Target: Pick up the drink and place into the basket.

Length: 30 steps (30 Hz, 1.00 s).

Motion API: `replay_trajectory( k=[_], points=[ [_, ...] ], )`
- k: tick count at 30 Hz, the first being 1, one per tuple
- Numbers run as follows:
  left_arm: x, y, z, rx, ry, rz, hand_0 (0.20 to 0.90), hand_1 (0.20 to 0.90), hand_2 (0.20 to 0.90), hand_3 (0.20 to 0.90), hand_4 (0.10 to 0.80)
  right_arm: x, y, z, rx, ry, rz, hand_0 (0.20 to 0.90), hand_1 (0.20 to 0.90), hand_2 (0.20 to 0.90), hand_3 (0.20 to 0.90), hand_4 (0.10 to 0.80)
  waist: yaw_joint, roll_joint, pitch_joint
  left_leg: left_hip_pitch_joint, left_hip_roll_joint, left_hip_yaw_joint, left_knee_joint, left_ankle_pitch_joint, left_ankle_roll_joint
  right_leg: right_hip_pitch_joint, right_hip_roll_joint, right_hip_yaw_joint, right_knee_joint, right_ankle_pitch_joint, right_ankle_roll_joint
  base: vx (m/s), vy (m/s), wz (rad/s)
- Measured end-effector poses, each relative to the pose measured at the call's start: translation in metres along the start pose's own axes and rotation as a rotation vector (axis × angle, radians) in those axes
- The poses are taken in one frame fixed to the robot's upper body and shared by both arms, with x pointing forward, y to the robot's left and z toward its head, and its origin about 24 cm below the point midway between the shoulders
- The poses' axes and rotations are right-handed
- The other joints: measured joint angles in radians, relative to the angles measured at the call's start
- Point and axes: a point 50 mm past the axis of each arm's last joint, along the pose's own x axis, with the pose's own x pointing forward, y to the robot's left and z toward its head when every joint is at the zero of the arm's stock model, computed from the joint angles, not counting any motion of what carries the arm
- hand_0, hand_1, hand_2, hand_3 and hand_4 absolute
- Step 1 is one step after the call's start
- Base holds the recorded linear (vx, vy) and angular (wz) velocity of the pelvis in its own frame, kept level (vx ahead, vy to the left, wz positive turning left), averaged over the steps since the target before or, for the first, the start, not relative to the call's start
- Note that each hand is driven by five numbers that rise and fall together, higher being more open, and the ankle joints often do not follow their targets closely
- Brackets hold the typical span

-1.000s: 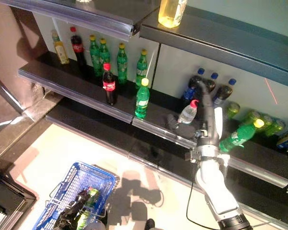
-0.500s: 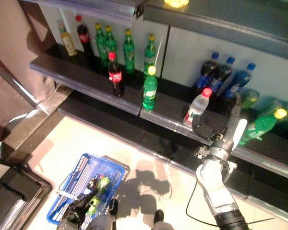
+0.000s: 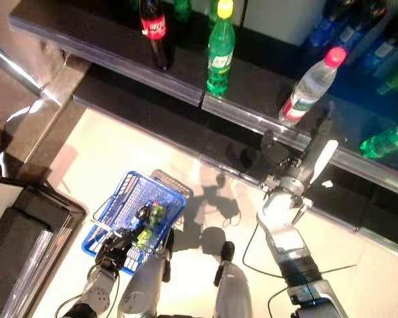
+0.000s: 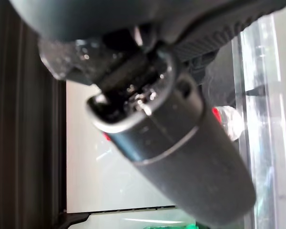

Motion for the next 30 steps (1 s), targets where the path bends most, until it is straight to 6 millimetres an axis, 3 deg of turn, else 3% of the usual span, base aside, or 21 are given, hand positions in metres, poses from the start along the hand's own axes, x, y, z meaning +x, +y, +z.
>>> replay_trajectory(
  k=[8,19,30],
  points=[
    [0.002,-0.002,0.007,-0.010,-0.025,-0.018,0.300,0.300,0.300,0.200,0.100,0.020,0.007,0.005,0.048,0.024,-0.084,0.900,0.900,0.900,0.900,0.800,0.020,0.003,0.020,-0.035,-0.004,0.000,0.006,0.001,0.002,-0.045,-0.006,0.003,0.027,-0.009,-0.001,0.000,0.000,0.00],
    [0.006,-0.013,0.011,0.006,-0.031,-0.053,0.300,0.300,0.300,0.200,0.100,0.045,0.012,0.026,0.183,0.044,-0.167,0.900,0.900,0.900,0.900,0.800,0.044,0.002,0.020,-0.064,-0.008,-0.003,0.013,0.000,0.004,-0.073,-0.010,0.002,0.032,-0.011,0.001,0.013,-0.008,0.00],
    [0.006,-0.018,0.015,0.008,-0.042,-0.076,0.300,0.300,0.300,0.200,0.100,0.072,0.012,0.039,0.182,0.031,-0.222,0.900,0.900,0.900,0.900,0.800,0.054,0.002,0.021,-0.102,-0.020,-0.007,0.024,0.004,0.011,-0.115,-0.023,0.002,0.060,-0.015,0.004,0.003,0.001,0.01]
  ],
)
